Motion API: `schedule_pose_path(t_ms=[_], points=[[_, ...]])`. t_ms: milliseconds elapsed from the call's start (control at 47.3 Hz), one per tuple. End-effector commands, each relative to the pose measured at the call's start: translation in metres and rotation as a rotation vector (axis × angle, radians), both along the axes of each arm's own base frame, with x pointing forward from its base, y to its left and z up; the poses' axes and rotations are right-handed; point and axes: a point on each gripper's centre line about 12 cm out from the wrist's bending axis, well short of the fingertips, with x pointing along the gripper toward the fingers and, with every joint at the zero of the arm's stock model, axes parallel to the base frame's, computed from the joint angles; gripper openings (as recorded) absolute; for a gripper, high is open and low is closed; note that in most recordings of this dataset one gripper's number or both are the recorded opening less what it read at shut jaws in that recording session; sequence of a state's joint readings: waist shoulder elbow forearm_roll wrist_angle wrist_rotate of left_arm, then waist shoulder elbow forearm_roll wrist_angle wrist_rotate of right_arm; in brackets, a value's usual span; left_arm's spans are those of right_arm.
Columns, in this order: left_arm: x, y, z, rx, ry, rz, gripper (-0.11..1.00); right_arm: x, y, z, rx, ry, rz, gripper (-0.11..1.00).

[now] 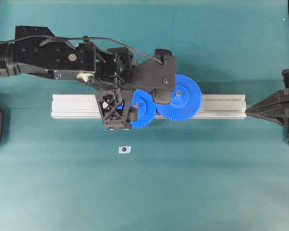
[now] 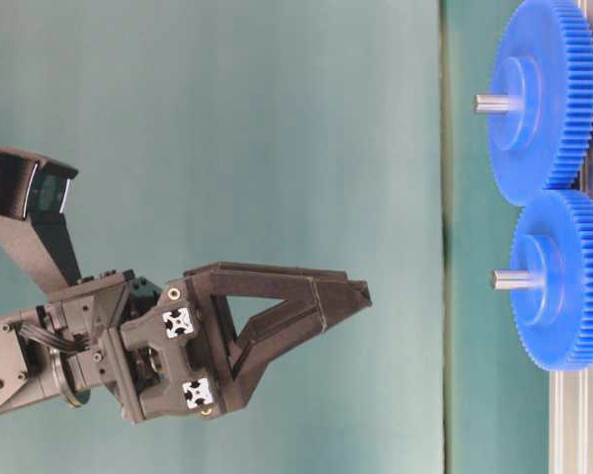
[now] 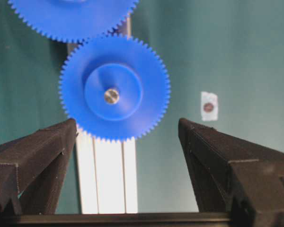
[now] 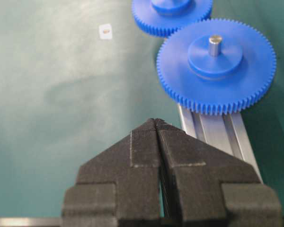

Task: Find the location of the shaft and insert the small gear.

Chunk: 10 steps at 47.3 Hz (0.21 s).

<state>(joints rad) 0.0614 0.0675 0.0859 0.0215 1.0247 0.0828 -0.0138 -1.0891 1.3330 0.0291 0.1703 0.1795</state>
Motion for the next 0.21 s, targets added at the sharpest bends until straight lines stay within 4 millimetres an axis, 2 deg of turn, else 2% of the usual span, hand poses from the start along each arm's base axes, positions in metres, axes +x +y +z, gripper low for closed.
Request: schedule_pose_path(t_ms=[0, 190], points=[[-0.0023, -0.0003, 0.0250, 0.007, -0.067, 0.001, 0.83, 0.0020, -0.0003, 0.0037, 0.007, -0.012, -0.005, 0.00], [-0.0015, -0.0003, 0.0271, 0.008, -0.073, -0.001, 0.83, 0.0016, -0.0003, 0.0032, 0.007, -0.011, -0.005, 0.00]])
